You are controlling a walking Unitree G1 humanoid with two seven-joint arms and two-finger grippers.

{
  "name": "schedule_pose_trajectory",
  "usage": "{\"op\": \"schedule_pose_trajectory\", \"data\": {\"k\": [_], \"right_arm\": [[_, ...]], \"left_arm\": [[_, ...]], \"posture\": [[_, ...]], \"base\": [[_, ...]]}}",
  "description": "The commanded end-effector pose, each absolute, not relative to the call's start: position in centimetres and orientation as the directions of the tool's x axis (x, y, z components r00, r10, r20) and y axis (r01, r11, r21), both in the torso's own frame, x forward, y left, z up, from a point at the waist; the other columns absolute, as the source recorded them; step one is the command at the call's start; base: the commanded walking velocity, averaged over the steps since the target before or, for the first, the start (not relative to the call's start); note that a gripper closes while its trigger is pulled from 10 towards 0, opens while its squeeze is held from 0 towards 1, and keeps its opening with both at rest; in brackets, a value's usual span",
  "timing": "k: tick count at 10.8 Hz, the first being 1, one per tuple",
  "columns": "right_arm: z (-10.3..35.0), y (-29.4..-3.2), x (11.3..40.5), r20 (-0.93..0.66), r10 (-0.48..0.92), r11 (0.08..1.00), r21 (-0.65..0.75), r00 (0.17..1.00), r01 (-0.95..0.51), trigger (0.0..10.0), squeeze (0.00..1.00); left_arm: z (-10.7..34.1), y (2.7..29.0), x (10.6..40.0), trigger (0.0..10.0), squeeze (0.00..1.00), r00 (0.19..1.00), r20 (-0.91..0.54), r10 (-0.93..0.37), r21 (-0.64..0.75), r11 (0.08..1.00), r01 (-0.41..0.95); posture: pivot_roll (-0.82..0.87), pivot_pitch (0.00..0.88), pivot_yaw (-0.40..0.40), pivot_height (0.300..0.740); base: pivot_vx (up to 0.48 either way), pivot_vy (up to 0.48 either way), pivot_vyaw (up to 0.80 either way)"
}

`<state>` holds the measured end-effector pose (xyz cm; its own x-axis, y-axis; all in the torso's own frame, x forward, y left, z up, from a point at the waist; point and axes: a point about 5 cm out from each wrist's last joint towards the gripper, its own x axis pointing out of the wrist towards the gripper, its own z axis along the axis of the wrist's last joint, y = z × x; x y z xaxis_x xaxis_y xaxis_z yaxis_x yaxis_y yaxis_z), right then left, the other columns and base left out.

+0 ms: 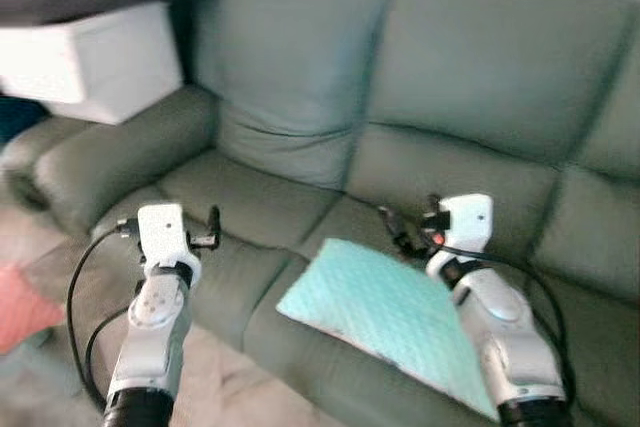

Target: Move the pillow to the sofa

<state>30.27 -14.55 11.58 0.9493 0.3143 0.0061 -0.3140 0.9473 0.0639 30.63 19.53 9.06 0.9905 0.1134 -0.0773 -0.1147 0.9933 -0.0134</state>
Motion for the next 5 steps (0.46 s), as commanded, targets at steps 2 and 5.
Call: {"op": "schedule_pose_trajectory", "data": {"k": [2, 5], "right_arm": [[12.04, -13.79, 30.52, 0.016, 0.347, 0.936, 0.057, 0.938, -0.347, 10.0, 0.00], [11.90, -13.71, 30.49, 0.009, 0.353, 0.934, 0.055, 0.936, -0.353, 10.0, 0.00]], "left_arm": [[9.23, 19.44, 30.66, 10.0, 0.00, 0.991, -0.087, 0.099, -0.036, 0.994, -0.102], [8.73, 19.18, 30.41, 10.0, 0.00, 0.989, -0.108, 0.105, -0.040, 0.993, -0.110]], "posture": [[-0.10, 0.000, 0.055, 0.740], [-0.10, 0.000, 0.052, 0.740]], "base": [[0.000, 0.000, 0.80], [0.000, 0.000, 0.80]]}}
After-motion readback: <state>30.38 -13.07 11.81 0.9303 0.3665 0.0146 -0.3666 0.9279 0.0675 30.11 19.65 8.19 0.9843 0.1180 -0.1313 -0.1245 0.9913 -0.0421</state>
